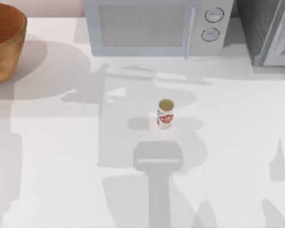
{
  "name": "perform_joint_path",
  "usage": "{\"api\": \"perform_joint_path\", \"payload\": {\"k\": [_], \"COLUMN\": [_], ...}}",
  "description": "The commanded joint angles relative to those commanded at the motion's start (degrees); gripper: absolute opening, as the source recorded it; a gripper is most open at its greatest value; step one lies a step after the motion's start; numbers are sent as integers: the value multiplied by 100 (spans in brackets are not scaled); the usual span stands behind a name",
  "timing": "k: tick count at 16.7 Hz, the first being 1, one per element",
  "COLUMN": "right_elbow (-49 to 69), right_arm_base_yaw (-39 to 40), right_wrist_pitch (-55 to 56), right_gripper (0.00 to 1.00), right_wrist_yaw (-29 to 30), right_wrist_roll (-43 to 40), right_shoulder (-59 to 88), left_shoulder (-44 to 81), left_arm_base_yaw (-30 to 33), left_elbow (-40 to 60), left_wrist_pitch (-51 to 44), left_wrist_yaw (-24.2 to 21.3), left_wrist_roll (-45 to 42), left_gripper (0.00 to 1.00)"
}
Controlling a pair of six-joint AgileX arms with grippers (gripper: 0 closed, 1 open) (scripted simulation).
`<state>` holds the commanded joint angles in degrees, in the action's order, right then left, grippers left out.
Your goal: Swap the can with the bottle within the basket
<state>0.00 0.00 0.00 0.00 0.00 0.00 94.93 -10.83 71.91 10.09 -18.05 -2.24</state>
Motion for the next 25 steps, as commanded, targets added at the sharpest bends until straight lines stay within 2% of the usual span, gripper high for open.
{"api": "perform_joint_path", "payload": {"k": [5, 10, 19, 24, 25], "right_elbow": [0, 0, 0, 0, 0], "right_arm_base_yaw": [0, 0, 0, 0, 0], "right_wrist_pitch": [0, 0, 0, 0, 0], "right_gripper": [100, 100, 100, 100, 100], "right_wrist_yaw": [0, 0, 0, 0, 0], "right_wrist_roll": [0, 0, 0, 0, 0], "right_shoulder": [0, 0, 0, 0, 0], "left_shoulder": [54, 48, 1083, 1148, 1148], "left_arm_base_yaw": [-490, -467, -324, -301, -301], "left_elbow": [621, 613, 870, 887, 887], "left_wrist_pitch": [-512, -489, 275, 330, 330], "left_wrist_yaw": [62, 71, 207, 230, 230], "left_wrist_roll": [-256, -263, -222, -214, -214], "left_gripper": [0, 0, 0, 0, 8]}}
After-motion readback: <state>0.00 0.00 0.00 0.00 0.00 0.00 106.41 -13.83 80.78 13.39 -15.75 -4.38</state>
